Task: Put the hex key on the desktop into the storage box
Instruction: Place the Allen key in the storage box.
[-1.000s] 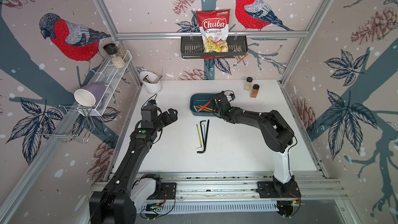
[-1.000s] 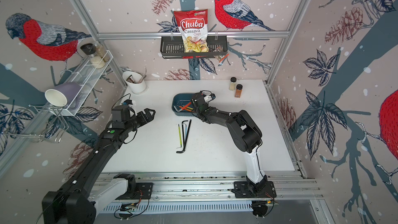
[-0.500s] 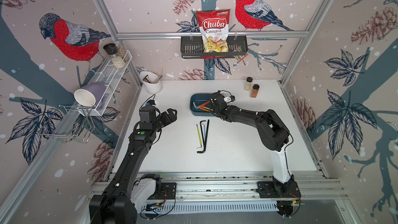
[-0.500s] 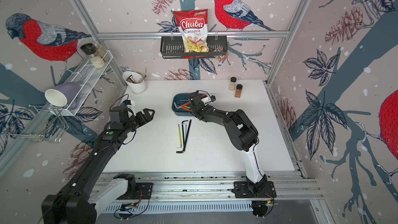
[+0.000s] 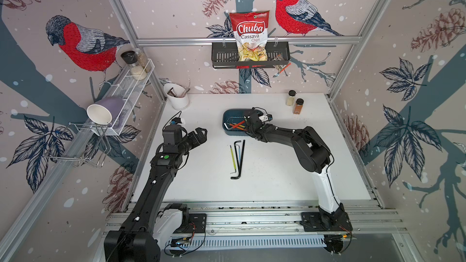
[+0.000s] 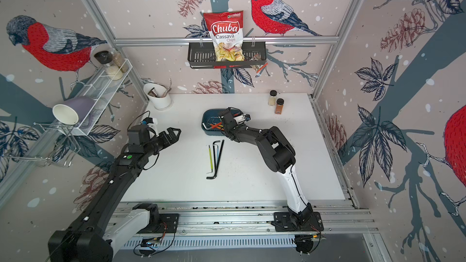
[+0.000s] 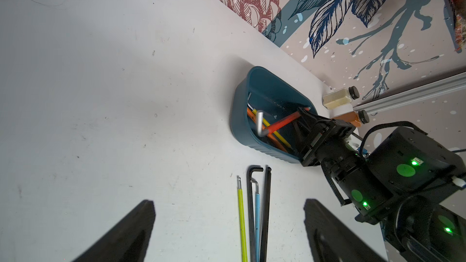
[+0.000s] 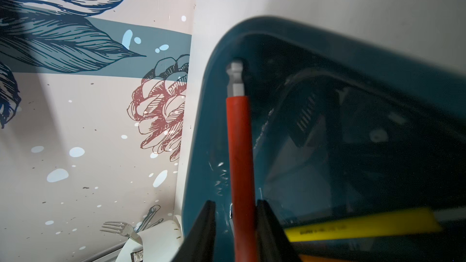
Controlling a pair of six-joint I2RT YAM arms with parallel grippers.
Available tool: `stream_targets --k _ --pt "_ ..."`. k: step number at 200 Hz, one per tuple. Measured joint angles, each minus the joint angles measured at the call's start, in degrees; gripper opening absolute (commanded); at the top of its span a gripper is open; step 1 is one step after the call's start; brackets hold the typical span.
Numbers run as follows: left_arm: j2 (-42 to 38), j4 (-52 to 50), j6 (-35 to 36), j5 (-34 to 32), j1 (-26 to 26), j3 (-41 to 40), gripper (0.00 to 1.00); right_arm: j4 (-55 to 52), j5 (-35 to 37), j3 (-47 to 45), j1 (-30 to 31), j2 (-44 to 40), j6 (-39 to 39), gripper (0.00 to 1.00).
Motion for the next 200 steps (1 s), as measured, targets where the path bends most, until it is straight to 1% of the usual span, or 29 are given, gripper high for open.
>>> stream_targets --k 22,47,75,102,155,175,200 --pt "0.3 0.0 0.2 0.0 0.0 0.0 0.96 0.6 -1.2 0.4 -0.1 0.3 0.0 0.57" --pt "0.7 0.0 0.3 -1.0 0.0 0.0 0.96 0.6 -1.8 0.6 -0.2 0.0 -0.7 0.59" --pt "1.4 0.0 0.5 -1.2 0.0 0.0 0.96 0.5 -2.8 0.2 0.2 -2.6 -4.2 0.63" --pt "2.3 0.0 0.5 -1.3 0.0 0.2 0.96 1.1 -2.8 -1.1 1.3 -8.0 -9.6 0.63" --pt "3.1 0.0 0.5 -1.2 0.0 0.2 0.96 2.1 -3.3 -9.6 1.3 -20.6 -23.5 0.63" --pt "3.7 0.0 0.5 -1.0 0.0 0.2 0.96 1.2 -3.0 -14.7 1.3 -26.8 -28.5 0.64" --pt "4.7 0.0 0.5 0.9 0.0 0.2 0.96 0.2 -2.7 -23.5 1.3 -34.6 -33.8 0.64"
